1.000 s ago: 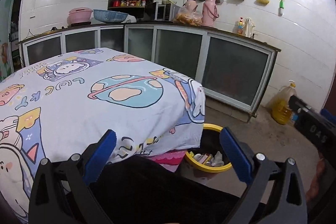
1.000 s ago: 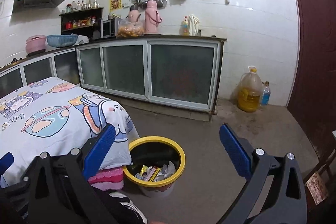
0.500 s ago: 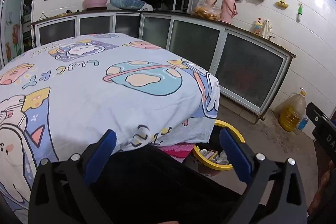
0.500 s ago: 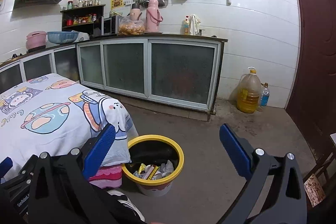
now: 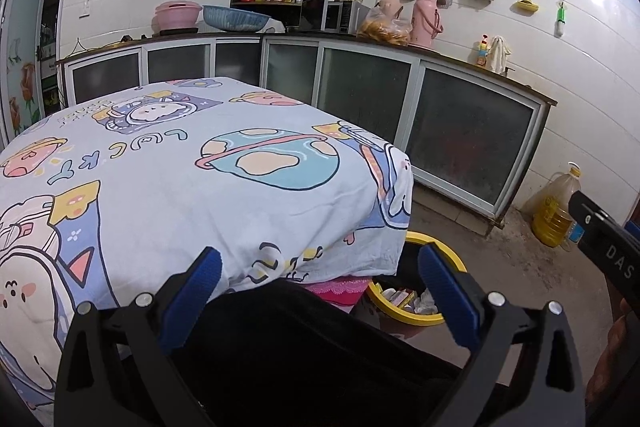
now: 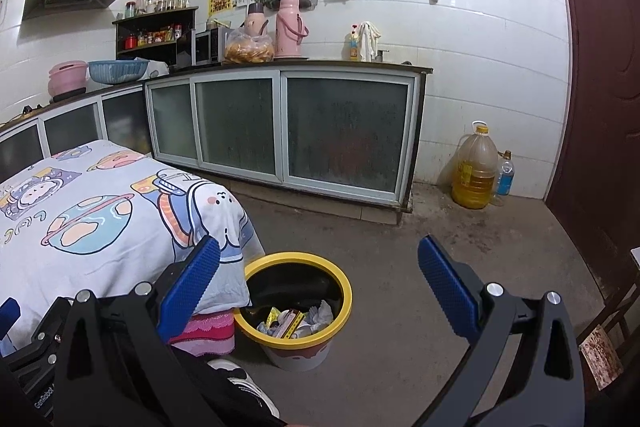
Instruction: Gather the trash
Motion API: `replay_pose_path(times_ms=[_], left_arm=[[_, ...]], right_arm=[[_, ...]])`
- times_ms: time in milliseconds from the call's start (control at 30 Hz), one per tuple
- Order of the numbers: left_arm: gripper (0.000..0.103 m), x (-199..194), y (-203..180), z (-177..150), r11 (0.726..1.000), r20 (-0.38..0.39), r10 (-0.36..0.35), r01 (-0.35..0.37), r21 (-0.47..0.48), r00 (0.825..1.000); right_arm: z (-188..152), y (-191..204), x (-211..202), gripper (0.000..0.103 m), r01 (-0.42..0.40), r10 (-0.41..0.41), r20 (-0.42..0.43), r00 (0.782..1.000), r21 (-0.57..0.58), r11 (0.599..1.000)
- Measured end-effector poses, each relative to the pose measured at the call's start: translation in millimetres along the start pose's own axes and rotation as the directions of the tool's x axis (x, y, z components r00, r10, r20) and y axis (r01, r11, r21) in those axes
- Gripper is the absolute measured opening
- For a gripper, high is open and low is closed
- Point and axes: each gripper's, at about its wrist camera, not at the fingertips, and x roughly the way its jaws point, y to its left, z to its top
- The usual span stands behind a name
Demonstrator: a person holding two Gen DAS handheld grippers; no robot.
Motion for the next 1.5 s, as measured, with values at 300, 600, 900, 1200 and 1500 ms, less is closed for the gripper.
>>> replay_pose_path(times_ms=[300, 600, 900, 1200, 1500], left_arm=[[0.095, -0.9, -0.1, -1.1, 1.000, 0.000, -0.004, 0.004, -0.003, 1.000], [0.095, -0.8, -2.4, -1.5, 1.000, 0.000, -0.016, 0.016, 0.010, 1.000], [0.095, -0.6, -2.7, -1.3, 1.000, 0.000, -0.014, 0.014, 0.008, 1.000], [0.095, -1.0, -3.6, -2.1, 1.000, 0.001, -0.014, 0.014, 0.007, 1.000], [0.095, -1.4, -4.6, -3.1, 1.000, 0.001, -0.012, 0.012, 0.007, 1.000]], right_arm=[[-1.2, 1.7, 0.5, 0.095, 0.000, 0.000, -0.010, 1.000, 0.000, 1.000], [-1.9, 1.0, 2.6, 0.095, -0.003, 0.003, -0.029, 1.000, -0.003, 1.000], [-1.6, 1.0, 4.3, 0.095, -0.005, 0.005, -0.032, 0.999, -0.007, 1.000], [-2.2, 1.9, 4.9, 0.095, -0.006, 0.006, -0.030, 1.000, -0.010, 1.000], [-2.3, 2.2, 4.9, 0.095, -0.006, 0.006, -0.031, 0.999, -0.011, 1.000]])
